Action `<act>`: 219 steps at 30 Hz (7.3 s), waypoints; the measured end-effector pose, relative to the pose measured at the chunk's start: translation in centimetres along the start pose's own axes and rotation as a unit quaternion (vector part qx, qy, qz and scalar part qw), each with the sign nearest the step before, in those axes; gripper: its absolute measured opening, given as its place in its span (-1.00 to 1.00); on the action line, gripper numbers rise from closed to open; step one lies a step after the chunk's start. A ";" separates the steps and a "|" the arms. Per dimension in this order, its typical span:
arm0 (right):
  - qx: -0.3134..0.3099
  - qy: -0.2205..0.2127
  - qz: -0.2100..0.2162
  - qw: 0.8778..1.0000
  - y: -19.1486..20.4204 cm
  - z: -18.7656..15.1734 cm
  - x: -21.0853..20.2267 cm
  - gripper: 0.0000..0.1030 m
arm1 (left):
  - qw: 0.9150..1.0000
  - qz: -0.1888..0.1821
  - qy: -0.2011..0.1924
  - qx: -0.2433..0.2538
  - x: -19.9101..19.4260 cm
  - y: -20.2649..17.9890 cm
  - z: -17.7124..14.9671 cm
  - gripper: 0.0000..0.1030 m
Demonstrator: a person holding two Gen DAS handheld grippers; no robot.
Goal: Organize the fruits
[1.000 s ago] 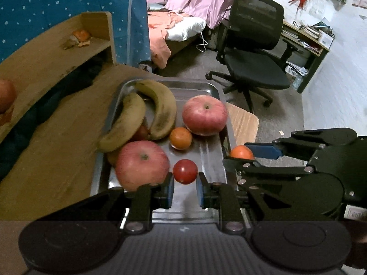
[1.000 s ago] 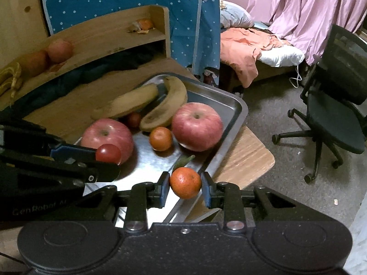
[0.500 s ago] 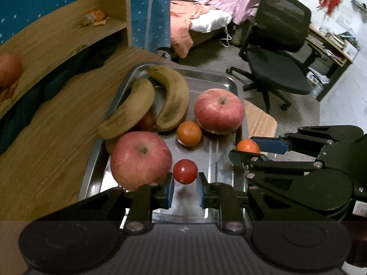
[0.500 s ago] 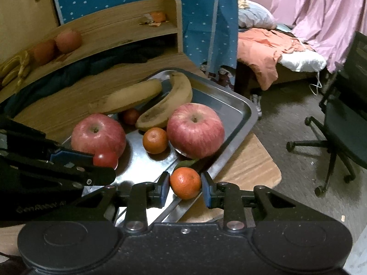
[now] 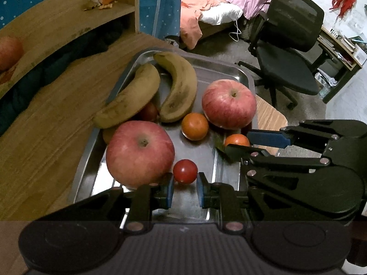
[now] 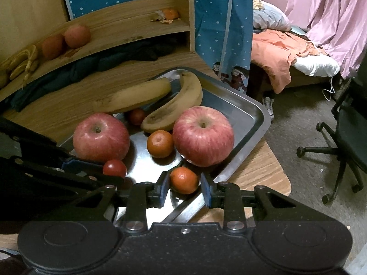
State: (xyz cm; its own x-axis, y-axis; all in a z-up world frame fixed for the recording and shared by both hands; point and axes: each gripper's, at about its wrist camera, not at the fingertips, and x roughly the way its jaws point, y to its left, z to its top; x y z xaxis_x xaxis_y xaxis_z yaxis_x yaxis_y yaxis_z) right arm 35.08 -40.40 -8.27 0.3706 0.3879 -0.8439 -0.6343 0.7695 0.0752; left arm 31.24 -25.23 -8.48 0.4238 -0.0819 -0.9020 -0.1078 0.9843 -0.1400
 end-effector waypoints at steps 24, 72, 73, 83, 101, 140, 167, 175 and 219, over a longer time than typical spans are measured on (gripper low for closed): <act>-0.003 -0.003 0.001 1.000 -0.5 0.4 0.3 -0.24 | 1.000 0.004 0.017 -0.009 1.0 0.0 0.3 -0.53; 0.101 -0.094 -0.092 0.986 7.8 0.3 -5.9 0.98 | 0.997 0.056 -0.057 0.021 -8.7 9.0 -3.7 0.99; 0.104 -0.098 -0.097 0.985 8.3 0.2 -6.2 0.98 | 0.996 0.056 -0.060 0.021 -9.1 9.4 -3.8 0.99; 0.112 -0.128 -0.138 0.976 14.2 -0.9 -8.8 0.98 | 0.993 0.068 -0.092 0.020 -12.6 13.4 -6.1 0.99; 0.122 -0.177 -0.197 0.957 25.4 -5.3 -16.9 0.98 | 0.981 0.060 -0.181 0.023 -19.7 18.0 -12.1 1.00; 0.186 -0.209 -0.206 0.938 35.8 -12.1 -20.9 0.99 | 0.970 0.081 -0.191 0.125 -25.9 21.5 -20.9 1.00; 0.184 -0.176 -0.196 0.947 37.4 -11.6 -19.1 0.99 | 0.976 0.073 -0.172 0.109 -25.1 24.0 -21.0 1.00; 0.184 -0.174 -0.196 0.948 37.7 -11.6 -19.0 0.99 | 0.977 0.075 -0.171 0.104 -25.3 24.7 -21.3 1.00; 0.184 -0.172 -0.198 0.947 37.8 -11.5 -19.0 0.99 | 0.977 0.074 -0.172 0.103 -25.3 24.9 -21.2 1.00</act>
State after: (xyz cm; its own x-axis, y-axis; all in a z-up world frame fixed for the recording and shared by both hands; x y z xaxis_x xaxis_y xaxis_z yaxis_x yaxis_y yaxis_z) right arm -3.75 -24.51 4.44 0.7694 0.1256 -0.6263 -0.1435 0.9894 0.0223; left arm -1.26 -1.92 2.17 0.6984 0.0856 -0.7105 -0.0218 0.9949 0.0985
